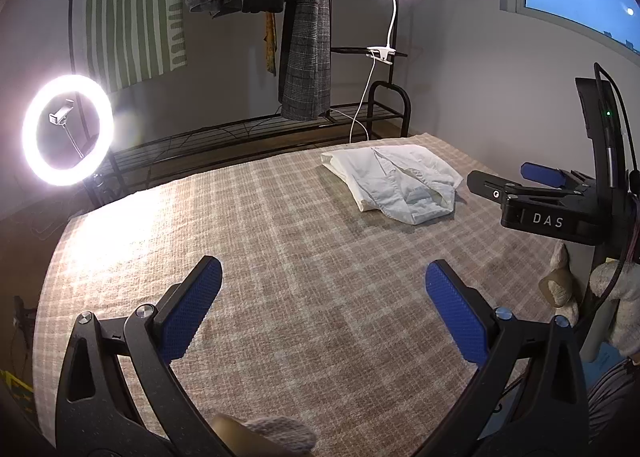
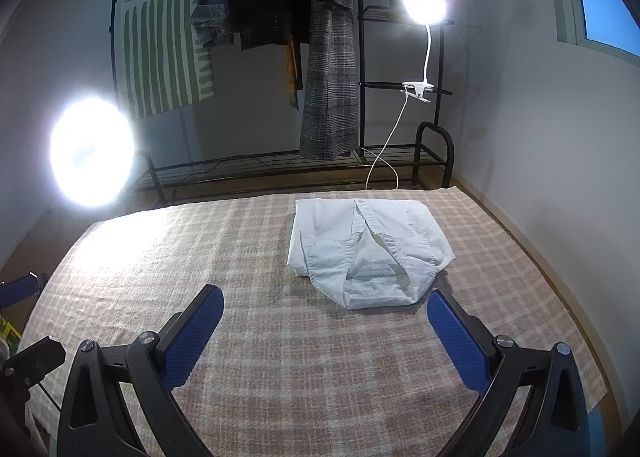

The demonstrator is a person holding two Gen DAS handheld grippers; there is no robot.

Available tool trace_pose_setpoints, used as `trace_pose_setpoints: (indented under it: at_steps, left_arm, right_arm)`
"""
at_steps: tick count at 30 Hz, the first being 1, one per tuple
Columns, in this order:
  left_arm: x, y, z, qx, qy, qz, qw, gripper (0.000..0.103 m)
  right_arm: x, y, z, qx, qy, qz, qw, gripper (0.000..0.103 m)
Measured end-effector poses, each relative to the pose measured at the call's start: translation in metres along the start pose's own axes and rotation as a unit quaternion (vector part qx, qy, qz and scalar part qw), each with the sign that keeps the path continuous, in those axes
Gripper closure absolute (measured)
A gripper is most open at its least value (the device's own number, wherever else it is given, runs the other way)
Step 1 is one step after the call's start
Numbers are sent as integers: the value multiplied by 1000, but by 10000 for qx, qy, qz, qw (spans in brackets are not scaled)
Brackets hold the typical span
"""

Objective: Fold small clothes

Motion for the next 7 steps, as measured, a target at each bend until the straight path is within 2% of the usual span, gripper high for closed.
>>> trace_pose_setpoints:
  at_steps: [7]
  left_arm:
    - [0, 1, 0, 116, -38, -59, 9999, 0]
  right_arm:
    - [2, -1, -2, -2, 3, -23, 10000, 0]
Point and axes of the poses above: each gripper's, at about its wrist camera, not at the fingertips, and y roughly against the way its jaws point, x to its right, z to its underside, the point moved 5 cm from there along -y, roughly the way its jaws point, and after that the axes turned 2 degrees about z, right-handed, at the moved point
